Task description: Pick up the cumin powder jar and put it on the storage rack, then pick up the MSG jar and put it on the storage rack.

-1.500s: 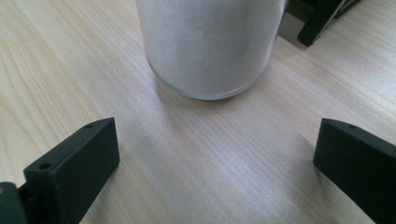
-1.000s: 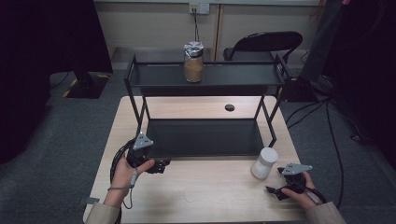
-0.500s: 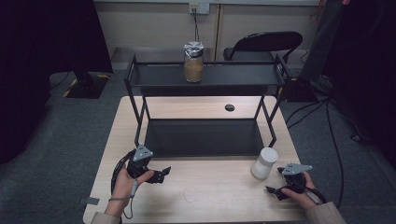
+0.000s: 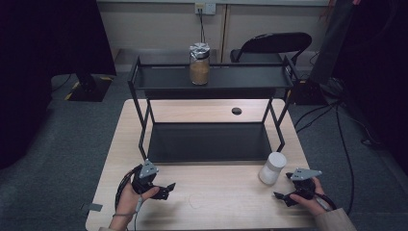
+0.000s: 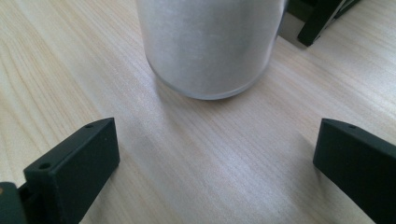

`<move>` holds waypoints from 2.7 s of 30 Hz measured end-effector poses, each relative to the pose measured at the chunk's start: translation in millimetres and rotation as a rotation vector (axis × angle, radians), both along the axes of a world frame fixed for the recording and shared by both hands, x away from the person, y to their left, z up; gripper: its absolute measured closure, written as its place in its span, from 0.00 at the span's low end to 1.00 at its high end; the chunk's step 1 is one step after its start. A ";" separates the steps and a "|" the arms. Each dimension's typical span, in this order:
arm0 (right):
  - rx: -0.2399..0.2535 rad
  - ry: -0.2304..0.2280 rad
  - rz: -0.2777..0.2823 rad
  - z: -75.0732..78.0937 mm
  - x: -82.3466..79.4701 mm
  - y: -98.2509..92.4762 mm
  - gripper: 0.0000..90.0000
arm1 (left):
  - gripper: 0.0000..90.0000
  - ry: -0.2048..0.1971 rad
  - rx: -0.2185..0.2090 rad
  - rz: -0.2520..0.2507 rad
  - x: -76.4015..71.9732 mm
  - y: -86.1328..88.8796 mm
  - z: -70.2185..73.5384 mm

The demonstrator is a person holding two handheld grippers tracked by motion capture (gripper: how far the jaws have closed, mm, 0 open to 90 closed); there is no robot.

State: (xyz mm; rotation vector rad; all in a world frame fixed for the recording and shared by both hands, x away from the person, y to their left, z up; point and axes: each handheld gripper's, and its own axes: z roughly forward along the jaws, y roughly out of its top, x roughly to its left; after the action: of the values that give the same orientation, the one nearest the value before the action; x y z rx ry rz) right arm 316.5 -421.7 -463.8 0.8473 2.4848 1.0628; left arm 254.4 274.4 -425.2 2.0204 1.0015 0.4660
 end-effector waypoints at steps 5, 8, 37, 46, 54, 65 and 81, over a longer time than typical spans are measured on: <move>0.000 0.000 0.000 0.0 0.0 0.0 0.00 | 0.01 0.007 0.029 -0.006 -3.1 -0.5 -8.2; 0.000 0.000 0.000 0.0 0.0 0.1 0.00 | 0.02 0.014 0.057 -0.011 -4.9 -2.8 -12.9; 0.000 0.000 0.000 0.0 0.0 0.0 0.00 | 0.03 0.079 0.150 -0.042 -6.4 -14.8 -34.0; 0.000 0.000 0.000 0.0 0.0 0.0 0.00 | 0.01 0.081 0.133 -0.037 -6.2 -12.7 -36.9; 0.000 0.000 0.000 0.0 0.0 0.0 0.00 | 0.00 0.040 0.095 -0.033 -12.0 -8.9 -47.4; 0.000 0.000 0.000 0.0 0.0 0.0 0.00 | 0.00 0.035 0.091 -0.033 -12.3 -8.5 -48.6; 0.000 0.001 0.001 0.2 0.2 -0.1 0.00 | 0.00 0.035 0.090 -0.032 -12.3 -8.5 -48.6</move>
State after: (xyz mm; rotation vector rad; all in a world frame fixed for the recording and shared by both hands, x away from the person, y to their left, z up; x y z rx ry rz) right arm 316.7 -421.8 -463.6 0.8459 2.4863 1.0625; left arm 242.1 265.9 -473.7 2.1286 0.9829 0.4675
